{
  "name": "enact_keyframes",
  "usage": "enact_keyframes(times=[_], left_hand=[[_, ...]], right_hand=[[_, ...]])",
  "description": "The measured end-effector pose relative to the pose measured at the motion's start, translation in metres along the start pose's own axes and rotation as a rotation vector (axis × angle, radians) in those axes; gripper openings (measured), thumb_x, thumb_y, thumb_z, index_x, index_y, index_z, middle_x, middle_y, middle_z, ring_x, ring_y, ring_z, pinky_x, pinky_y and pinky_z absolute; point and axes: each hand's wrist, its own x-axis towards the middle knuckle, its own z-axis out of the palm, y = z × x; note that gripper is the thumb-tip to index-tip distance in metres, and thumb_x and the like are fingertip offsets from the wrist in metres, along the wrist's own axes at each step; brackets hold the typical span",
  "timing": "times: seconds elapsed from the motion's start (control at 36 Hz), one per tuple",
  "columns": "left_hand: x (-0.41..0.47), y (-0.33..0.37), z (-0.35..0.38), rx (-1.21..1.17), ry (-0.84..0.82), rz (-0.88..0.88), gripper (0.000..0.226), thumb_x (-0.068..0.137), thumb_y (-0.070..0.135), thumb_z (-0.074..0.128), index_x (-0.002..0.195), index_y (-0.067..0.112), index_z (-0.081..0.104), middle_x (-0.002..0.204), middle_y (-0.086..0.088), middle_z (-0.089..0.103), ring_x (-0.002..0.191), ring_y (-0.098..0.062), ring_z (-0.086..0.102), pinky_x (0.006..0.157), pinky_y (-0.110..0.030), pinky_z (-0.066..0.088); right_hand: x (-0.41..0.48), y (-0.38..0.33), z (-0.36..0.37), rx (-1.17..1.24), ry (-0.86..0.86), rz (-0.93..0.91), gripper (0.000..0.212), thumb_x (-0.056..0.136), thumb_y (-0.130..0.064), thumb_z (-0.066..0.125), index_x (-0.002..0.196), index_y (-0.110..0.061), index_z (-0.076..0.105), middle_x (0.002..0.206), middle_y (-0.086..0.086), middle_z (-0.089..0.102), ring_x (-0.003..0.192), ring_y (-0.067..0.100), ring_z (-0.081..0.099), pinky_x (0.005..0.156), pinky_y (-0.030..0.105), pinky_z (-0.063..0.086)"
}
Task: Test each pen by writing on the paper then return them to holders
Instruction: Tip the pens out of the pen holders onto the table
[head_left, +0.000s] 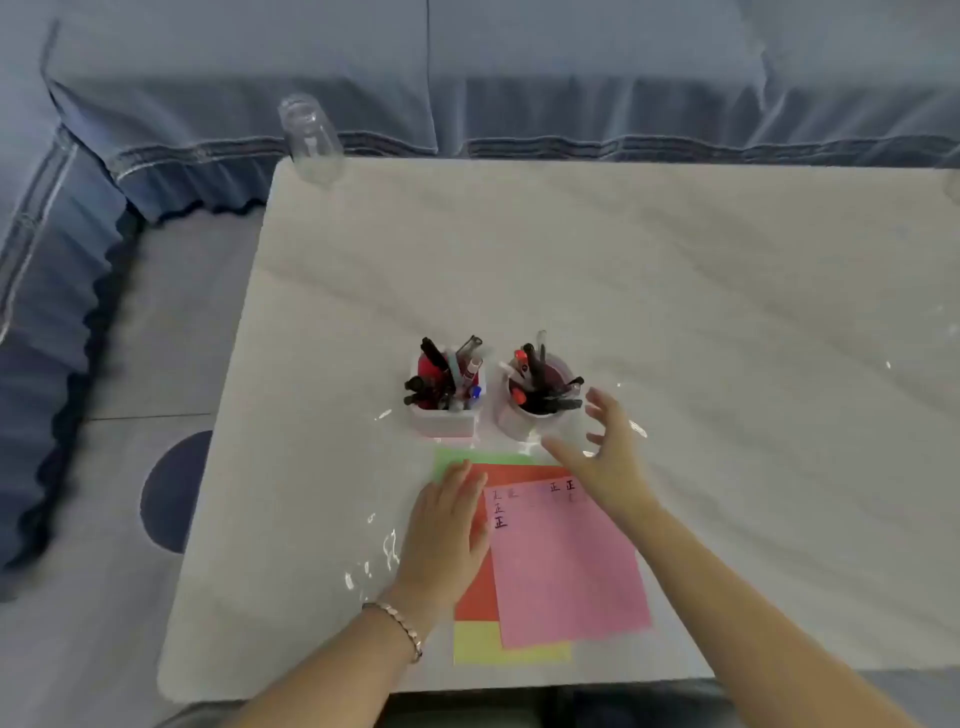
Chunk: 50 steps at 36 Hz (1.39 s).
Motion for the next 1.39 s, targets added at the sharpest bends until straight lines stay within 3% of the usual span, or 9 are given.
enact_keyframes(times=[0.14, 0.25, 0.42, 0.67, 0.92, 1.11, 1.28, 1.33, 1.39], left_hand=[[0.016, -0.035, 0.045, 0.076, 0.061, 0.14, 0.049, 0.099, 0.044, 0.019, 0.135, 0.017, 0.037, 0.142, -0.008, 0.044, 0.133, -0.025, 0.033, 0.11, -0.04, 0.017], [0.018, -0.042, 0.06, 0.116, 0.185, 0.213, 0.05, 0.096, 0.043, 0.028, 0.134, 0.017, 0.046, 0.144, -0.007, 0.042, 0.136, -0.022, 0.029, 0.109, -0.041, 0.019], [0.018, -0.044, 0.067, 0.091, 0.255, 0.229, 0.051, 0.088, 0.042, 0.039, 0.132, 0.019, 0.052, 0.143, -0.003, 0.043, 0.136, -0.018, 0.029, 0.111, -0.037, 0.017], [0.018, -0.044, 0.067, 0.114, 0.269, 0.21, 0.052, 0.087, 0.046, 0.036, 0.128, 0.021, 0.056, 0.139, -0.001, 0.049, 0.132, -0.016, 0.035, 0.11, -0.032, 0.013], [0.019, -0.044, 0.068, 0.117, 0.339, 0.208, 0.052, 0.083, 0.045, 0.037, 0.118, 0.018, 0.064, 0.127, -0.003, 0.06, 0.118, -0.022, 0.056, 0.101, -0.033, 0.024], [0.02, -0.005, 0.039, -0.381, 0.468, 0.264, 0.055, 0.084, 0.041, 0.037, 0.129, 0.012, 0.049, 0.134, -0.004, 0.045, 0.124, -0.015, 0.035, 0.106, -0.021, 0.019], [0.061, 0.06, 0.008, -0.957, 0.21, 0.325, 0.065, 0.09, 0.029, 0.058, 0.137, 0.042, 0.013, 0.146, 0.015, 0.016, 0.126, 0.013, 0.026, 0.103, -0.016, 0.028], [0.082, 0.074, 0.008, -0.953, 0.152, 0.336, 0.081, 0.087, 0.031, 0.063, 0.143, 0.039, 0.005, 0.151, 0.014, 0.004, 0.135, 0.007, 0.016, 0.109, -0.019, 0.024], [0.099, 0.082, 0.013, -0.869, 0.104, 0.378, 0.091, 0.085, 0.026, 0.066, 0.146, 0.034, -0.001, 0.151, 0.013, -0.006, 0.125, 0.025, 0.007, 0.102, -0.004, 0.019]], right_hand=[[0.035, 0.017, 0.022, 0.069, 0.017, -0.147, 0.096, 0.059, -0.021, 0.085, 0.136, -0.022, 0.028, 0.122, -0.022, 0.043, 0.119, 0.005, 0.044, 0.1, 0.018, 0.034], [0.047, 0.023, 0.032, 0.135, 0.006, -0.287, 0.088, 0.061, 0.001, 0.082, 0.127, -0.023, 0.028, 0.113, -0.026, 0.046, 0.101, -0.024, 0.046, 0.082, -0.004, 0.032], [0.05, 0.03, 0.039, 0.157, 0.099, -0.338, 0.084, 0.055, -0.013, 0.088, 0.119, -0.021, 0.034, 0.108, -0.019, 0.052, 0.095, -0.019, 0.052, 0.082, 0.002, 0.039], [0.015, 0.035, 0.001, 0.058, 0.161, -0.475, 0.077, 0.054, 0.009, 0.082, 0.112, -0.014, 0.038, 0.102, -0.018, 0.05, 0.086, -0.025, 0.05, 0.074, -0.002, 0.036], [-0.036, 0.045, -0.034, -0.103, 0.171, -0.374, 0.079, 0.044, -0.032, 0.083, 0.114, -0.03, 0.047, 0.107, -0.021, 0.06, 0.104, 0.0, 0.058, 0.088, 0.025, 0.046], [-0.039, 0.026, -0.065, -0.554, 0.224, -0.422, 0.084, 0.054, -0.026, 0.084, 0.127, -0.027, 0.044, 0.11, -0.017, 0.045, 0.115, 0.014, 0.042, 0.098, 0.028, 0.03], [-0.005, 0.021, -0.079, -0.876, 0.284, -0.6, 0.075, 0.054, -0.033, 0.076, 0.124, -0.023, 0.052, 0.117, -0.001, 0.056, 0.116, 0.024, 0.047, 0.091, 0.024, 0.019], [0.01, 0.026, -0.08, -0.982, 0.312, -0.673, 0.071, 0.052, -0.032, 0.072, 0.12, -0.021, 0.055, 0.111, 0.001, 0.059, 0.11, 0.027, 0.053, 0.091, 0.027, 0.021], [0.022, 0.028, -0.079, -1.046, 0.305, -0.691, 0.066, 0.05, -0.03, 0.069, 0.115, -0.022, 0.057, 0.107, 0.001, 0.06, 0.104, 0.027, 0.055, 0.089, 0.03, 0.024]])
